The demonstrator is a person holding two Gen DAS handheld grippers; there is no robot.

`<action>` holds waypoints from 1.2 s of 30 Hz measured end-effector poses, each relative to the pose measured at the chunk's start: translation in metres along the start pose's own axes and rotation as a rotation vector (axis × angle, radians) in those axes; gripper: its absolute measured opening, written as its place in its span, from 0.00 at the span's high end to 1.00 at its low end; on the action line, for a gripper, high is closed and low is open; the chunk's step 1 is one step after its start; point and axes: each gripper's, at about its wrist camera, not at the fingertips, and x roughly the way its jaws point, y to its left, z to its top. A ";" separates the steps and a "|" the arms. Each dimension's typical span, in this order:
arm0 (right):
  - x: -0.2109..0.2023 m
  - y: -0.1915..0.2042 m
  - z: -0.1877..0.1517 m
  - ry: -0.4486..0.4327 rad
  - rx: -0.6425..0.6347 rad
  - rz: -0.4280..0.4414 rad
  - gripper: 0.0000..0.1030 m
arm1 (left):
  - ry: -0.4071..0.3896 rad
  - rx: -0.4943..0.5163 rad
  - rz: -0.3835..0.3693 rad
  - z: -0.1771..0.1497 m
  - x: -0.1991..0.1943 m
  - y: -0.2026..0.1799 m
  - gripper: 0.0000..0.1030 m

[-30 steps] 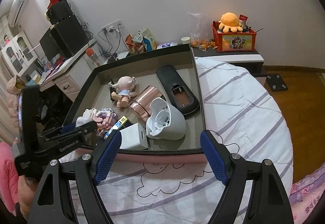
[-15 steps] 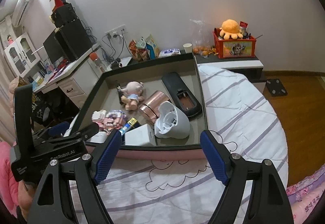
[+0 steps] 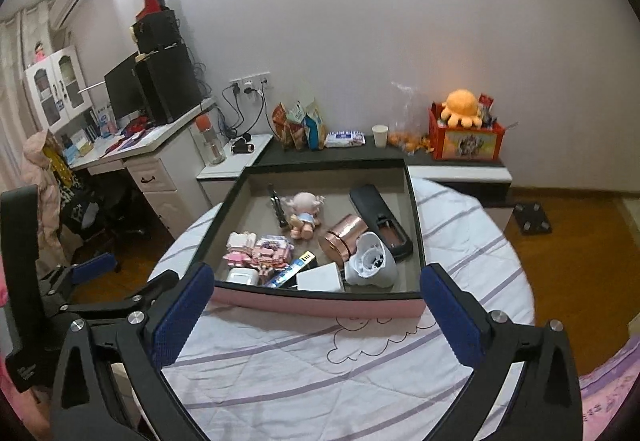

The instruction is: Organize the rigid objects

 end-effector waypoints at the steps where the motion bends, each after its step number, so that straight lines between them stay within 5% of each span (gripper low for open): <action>1: -0.007 0.005 0.001 -0.008 -0.008 -0.012 0.00 | -0.013 -0.004 0.012 0.000 -0.007 0.002 0.00; 5: -0.032 0.017 -0.001 -0.036 -0.035 -0.051 0.00 | -0.053 -0.017 0.067 -0.003 -0.034 0.011 0.00; 17: -0.083 0.024 -0.020 -0.053 -0.030 -0.135 0.00 | -0.133 -0.020 0.067 -0.029 -0.097 0.009 0.00; 36: -0.107 0.031 -0.033 -0.077 -0.030 -0.124 0.00 | -0.164 0.015 0.054 -0.043 -0.121 -0.008 0.00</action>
